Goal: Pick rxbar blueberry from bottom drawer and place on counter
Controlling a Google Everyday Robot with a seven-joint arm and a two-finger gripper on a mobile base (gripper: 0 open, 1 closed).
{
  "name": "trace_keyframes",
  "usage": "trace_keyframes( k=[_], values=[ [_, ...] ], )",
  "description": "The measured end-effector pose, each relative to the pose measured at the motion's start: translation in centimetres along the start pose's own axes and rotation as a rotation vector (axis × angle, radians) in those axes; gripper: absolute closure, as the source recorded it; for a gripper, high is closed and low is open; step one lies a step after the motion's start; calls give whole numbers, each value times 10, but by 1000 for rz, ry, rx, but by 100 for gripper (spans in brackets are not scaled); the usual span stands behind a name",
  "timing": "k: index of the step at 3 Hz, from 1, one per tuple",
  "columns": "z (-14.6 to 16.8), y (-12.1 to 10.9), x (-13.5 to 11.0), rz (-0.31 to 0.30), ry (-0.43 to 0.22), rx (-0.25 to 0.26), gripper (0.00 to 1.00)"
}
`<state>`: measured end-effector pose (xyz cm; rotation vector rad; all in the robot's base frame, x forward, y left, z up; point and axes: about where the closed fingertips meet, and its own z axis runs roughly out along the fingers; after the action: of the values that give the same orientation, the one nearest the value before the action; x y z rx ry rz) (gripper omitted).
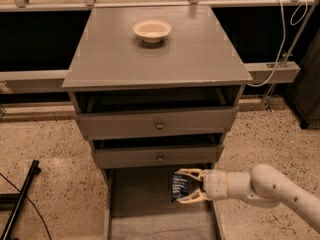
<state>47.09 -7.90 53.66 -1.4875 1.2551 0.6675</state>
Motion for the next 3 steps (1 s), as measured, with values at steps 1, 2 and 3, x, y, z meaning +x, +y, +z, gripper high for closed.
trace_keyframes(
  k=[1, 2, 3],
  values=[
    [9, -24, -30, -35, 9, -41, 100],
    [13, -60, -87, -85, 27, -69, 100],
    [1, -105, -149, -117, 41, -66, 100]
  ],
)
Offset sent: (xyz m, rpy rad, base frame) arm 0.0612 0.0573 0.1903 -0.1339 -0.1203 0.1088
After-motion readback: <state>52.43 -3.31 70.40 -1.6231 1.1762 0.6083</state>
